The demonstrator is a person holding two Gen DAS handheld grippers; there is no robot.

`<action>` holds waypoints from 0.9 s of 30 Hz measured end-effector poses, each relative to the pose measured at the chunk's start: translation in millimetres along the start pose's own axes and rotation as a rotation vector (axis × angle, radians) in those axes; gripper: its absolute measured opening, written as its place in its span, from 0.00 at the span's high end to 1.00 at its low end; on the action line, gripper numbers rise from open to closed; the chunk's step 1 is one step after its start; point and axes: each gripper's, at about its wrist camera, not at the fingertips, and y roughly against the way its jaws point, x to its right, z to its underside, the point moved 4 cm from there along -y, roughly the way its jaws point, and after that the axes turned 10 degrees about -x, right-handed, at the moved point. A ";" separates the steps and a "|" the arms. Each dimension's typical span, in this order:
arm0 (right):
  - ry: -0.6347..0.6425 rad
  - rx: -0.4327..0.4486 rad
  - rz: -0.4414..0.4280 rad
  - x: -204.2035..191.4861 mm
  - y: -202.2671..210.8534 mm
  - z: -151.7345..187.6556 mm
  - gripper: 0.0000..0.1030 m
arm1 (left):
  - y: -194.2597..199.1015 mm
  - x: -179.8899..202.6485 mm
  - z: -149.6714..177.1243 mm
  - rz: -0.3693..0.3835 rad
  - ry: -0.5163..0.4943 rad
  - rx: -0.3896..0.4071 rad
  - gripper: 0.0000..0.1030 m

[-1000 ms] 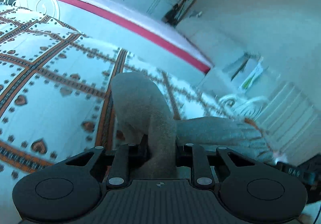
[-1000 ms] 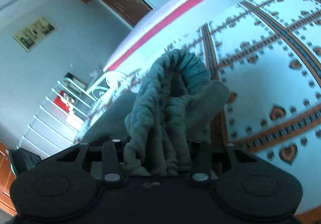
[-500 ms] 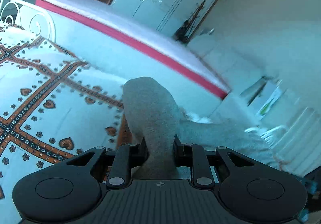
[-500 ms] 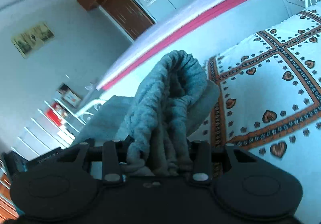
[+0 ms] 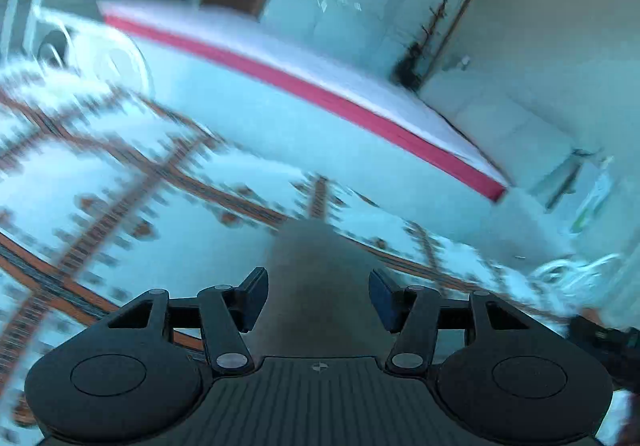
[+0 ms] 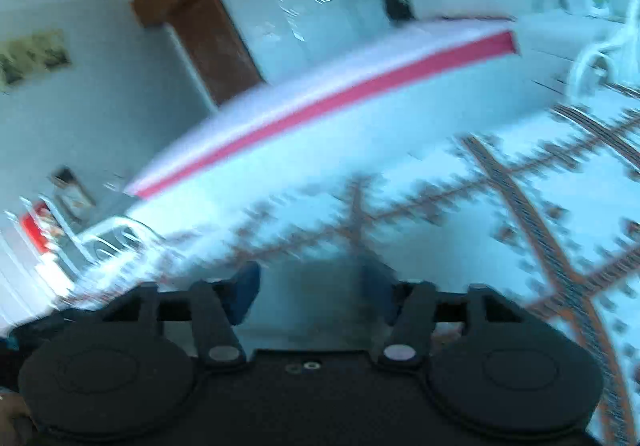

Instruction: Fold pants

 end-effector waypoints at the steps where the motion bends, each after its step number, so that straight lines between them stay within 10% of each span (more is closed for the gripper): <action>1: 0.003 -0.012 -0.031 -11.6 -2.9 1.1 0.71 | -8.1 2.8 -1.7 0.025 0.014 -0.025 0.46; 7: -0.031 -0.138 -0.034 -41.2 -70.2 18.2 0.86 | -64.3 9.5 -2.8 0.003 -0.018 -0.172 0.47; 14: -0.046 -0.166 0.113 -1.7 -93.7 40.0 1.00 | -102.7 7.5 -18.3 -0.118 -0.173 -0.159 0.58; 19: -0.026 -0.112 0.093 -17.7 -65.6 38.5 1.00 | -65.0 21.4 -19.1 -0.108 -0.252 -0.078 0.58; 21: 0.071 -0.101 0.116 -33.0 -54.5 39.7 0.86 | -48.4 25.0 -15.2 -0.095 -0.274 -0.086 0.54; 27: 0.226 -0.168 0.217 -38.6 -44.2 77.6 0.94 | -30.2 21.2 30.0 -0.135 -0.363 -0.172 0.41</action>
